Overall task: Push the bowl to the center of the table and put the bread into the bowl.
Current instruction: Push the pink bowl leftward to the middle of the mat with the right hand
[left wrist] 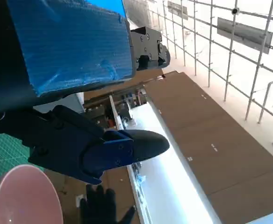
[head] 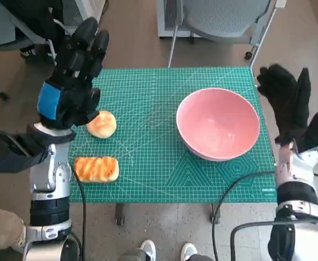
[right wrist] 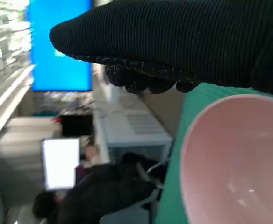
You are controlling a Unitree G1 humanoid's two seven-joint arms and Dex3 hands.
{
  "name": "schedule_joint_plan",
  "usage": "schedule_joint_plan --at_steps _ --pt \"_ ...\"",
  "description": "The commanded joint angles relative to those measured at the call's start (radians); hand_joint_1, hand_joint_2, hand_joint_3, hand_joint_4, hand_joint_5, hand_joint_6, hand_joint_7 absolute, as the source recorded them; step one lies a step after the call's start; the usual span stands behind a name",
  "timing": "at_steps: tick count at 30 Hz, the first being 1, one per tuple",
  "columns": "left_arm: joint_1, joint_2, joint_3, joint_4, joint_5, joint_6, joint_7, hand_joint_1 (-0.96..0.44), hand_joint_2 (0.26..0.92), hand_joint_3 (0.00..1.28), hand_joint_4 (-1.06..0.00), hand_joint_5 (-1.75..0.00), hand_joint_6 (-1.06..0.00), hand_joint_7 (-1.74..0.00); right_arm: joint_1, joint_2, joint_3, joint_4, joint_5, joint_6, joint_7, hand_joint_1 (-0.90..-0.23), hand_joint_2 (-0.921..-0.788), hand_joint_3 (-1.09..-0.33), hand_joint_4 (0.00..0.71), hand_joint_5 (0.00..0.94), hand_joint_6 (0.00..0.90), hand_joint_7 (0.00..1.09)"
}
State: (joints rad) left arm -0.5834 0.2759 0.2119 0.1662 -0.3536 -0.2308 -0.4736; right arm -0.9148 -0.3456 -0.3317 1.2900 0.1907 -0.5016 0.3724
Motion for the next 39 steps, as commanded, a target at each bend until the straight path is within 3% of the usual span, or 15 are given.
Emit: schedule_joint_plan --at_steps 1,15,39 --pt "0.013 0.014 0.002 -0.022 0.006 0.005 0.006 -0.63 0.921 0.60 -0.03 -0.01 0.00 -0.31 0.030 0.009 -0.001 0.015 -0.013 0.025 -0.021 -0.635 -0.921 -0.837 0.288 0.011 0.337 0.04" --pt "0.026 0.017 0.005 -0.040 0.001 0.020 0.008 -0.63 0.921 0.61 -0.02 -0.01 0.00 -0.30 0.039 0.014 0.002 0.020 -0.032 0.047 -0.046 -0.622 -0.921 -0.846 0.306 0.013 0.349 0.04" --pt "0.042 0.022 0.008 -0.071 -0.004 0.043 0.015 -0.64 0.921 0.62 -0.01 -0.01 0.00 -0.30 0.054 0.029 -0.016 0.026 -0.037 0.077 -0.047 -0.641 -0.921 -0.836 0.313 0.007 0.357 0.04"
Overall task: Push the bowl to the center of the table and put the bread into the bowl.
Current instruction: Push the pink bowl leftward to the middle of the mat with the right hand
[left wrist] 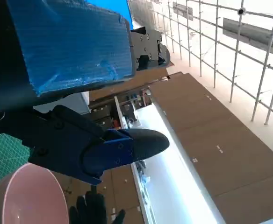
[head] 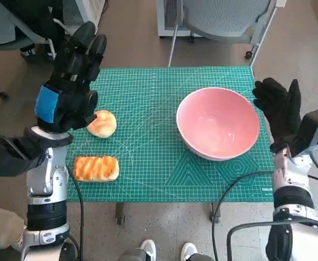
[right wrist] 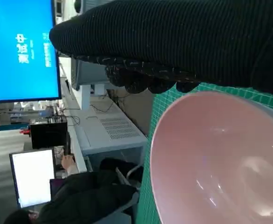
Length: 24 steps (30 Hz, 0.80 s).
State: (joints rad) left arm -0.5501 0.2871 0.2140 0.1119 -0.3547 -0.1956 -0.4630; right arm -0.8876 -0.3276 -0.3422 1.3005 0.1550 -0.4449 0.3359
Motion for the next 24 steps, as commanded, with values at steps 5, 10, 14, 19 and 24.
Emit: schedule_joint_plan --at_steps 5,10,14,19,24 --pt "0.010 0.011 0.005 -0.018 -0.003 0.008 0.005 -0.64 0.921 0.62 -0.01 -0.01 0.00 -0.30 0.027 0.011 -0.007 0.015 -0.003 0.020 -0.010 -0.641 -0.921 -0.836 0.314 0.006 0.357 0.04" --pt "0.018 0.019 0.013 -0.033 -0.005 0.020 0.010 -0.64 0.921 0.62 -0.01 -0.01 0.00 -0.30 0.037 0.027 -0.017 0.025 0.004 0.047 -0.006 -0.624 -0.921 -0.841 0.322 0.008 0.369 0.04" --pt "0.022 0.020 0.015 -0.041 -0.007 0.025 0.011 -0.64 0.921 0.62 -0.01 -0.01 0.00 -0.30 0.040 0.031 -0.015 0.024 -0.003 0.047 -0.011 -0.605 -0.921 -0.846 0.324 0.008 0.378 0.05" --pt "0.032 0.022 0.015 -0.058 -0.009 0.035 0.018 -0.65 0.921 0.62 -0.01 -0.01 0.00 -0.30 0.043 0.034 -0.017 0.025 -0.004 0.051 -0.014 -0.611 -0.921 -0.845 0.324 0.006 0.381 0.05" --pt "0.038 0.023 0.016 -0.068 -0.010 0.042 0.021 -0.65 0.921 0.63 -0.01 -0.01 0.00 -0.30 0.045 0.038 -0.016 0.027 -0.006 0.054 -0.019 -0.619 -0.921 -0.846 0.328 0.006 0.385 0.05"
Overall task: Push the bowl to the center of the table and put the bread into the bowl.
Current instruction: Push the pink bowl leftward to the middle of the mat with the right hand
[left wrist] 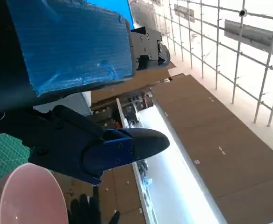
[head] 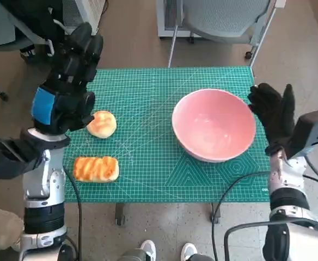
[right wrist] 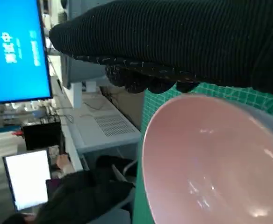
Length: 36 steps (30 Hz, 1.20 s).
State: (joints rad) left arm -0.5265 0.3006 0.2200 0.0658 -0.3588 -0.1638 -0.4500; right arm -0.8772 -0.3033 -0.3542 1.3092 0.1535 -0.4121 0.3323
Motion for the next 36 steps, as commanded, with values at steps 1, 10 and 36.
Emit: schedule_joint_plan --at_steps 1,10,36 --pt "0.015 0.010 0.011 -0.024 -0.006 0.012 0.009 -0.65 0.921 0.63 -0.01 -0.01 0.00 -0.30 0.035 0.014 -0.004 0.019 -0.005 0.022 -0.016 -0.619 -0.921 -0.847 0.328 0.006 0.385 0.05" --pt "0.022 0.012 0.014 -0.035 -0.003 0.018 0.012 -0.65 0.921 0.63 -0.01 -0.01 0.00 -0.30 0.042 0.024 0.004 0.020 -0.012 0.026 -0.020 -0.615 -0.921 -0.865 0.332 0.006 0.391 0.04" --pt "0.028 0.017 0.025 -0.040 -0.006 0.034 0.015 -0.66 0.921 0.63 -0.01 -0.01 0.00 -0.29 0.033 0.069 0.016 0.021 -0.016 0.032 -0.022 -0.610 -0.921 -0.879 0.361 0.006 0.393 0.03"
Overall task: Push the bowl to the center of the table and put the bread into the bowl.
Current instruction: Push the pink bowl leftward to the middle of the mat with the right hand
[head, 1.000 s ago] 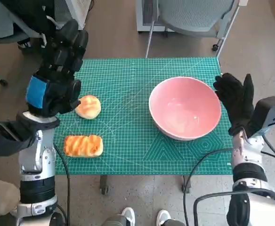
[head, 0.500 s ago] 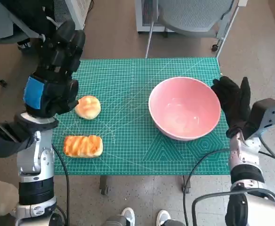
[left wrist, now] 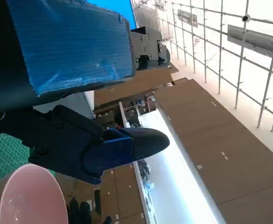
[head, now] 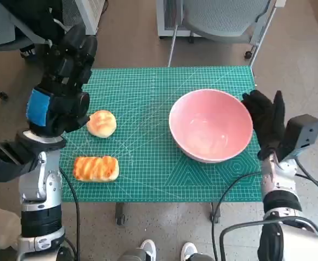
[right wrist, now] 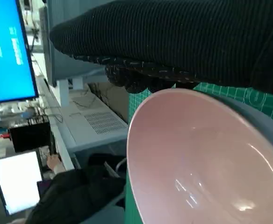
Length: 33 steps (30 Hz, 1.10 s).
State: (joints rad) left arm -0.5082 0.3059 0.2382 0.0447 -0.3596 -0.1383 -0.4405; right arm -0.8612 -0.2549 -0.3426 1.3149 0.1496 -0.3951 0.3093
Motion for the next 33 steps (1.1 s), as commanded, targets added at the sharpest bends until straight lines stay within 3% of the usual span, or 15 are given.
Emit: schedule_joint_plan --at_steps 1,8,23,33 --pt "0.009 0.012 0.007 -0.019 -0.006 0.010 0.006 -0.66 0.921 0.63 0.00 -0.01 0.00 -0.29 0.016 0.023 0.004 0.015 -0.012 0.015 0.002 -0.613 -0.921 -0.879 0.360 0.005 0.389 0.03" --pt "0.008 0.011 0.008 -0.019 -0.006 0.012 0.005 -0.66 0.921 0.63 0.00 -0.01 0.00 -0.29 0.015 0.025 0.005 0.015 -0.012 0.014 0.002 -0.619 -0.921 -0.877 0.358 0.003 0.385 0.03" --pt "0.013 0.012 0.017 -0.015 -0.016 0.011 -0.002 -0.65 0.921 0.62 0.00 -0.01 0.00 -0.28 -0.007 0.066 0.022 0.013 -0.016 0.000 0.012 -0.667 -0.921 -0.841 0.355 0.000 0.402 0.03" --pt "0.018 0.010 0.021 -0.023 -0.016 0.009 0.000 -0.64 0.921 0.62 0.00 -0.01 0.00 -0.28 -0.028 0.089 0.021 0.011 -0.012 0.006 0.013 -0.652 -0.921 -0.837 0.365 0.005 0.419 0.04"
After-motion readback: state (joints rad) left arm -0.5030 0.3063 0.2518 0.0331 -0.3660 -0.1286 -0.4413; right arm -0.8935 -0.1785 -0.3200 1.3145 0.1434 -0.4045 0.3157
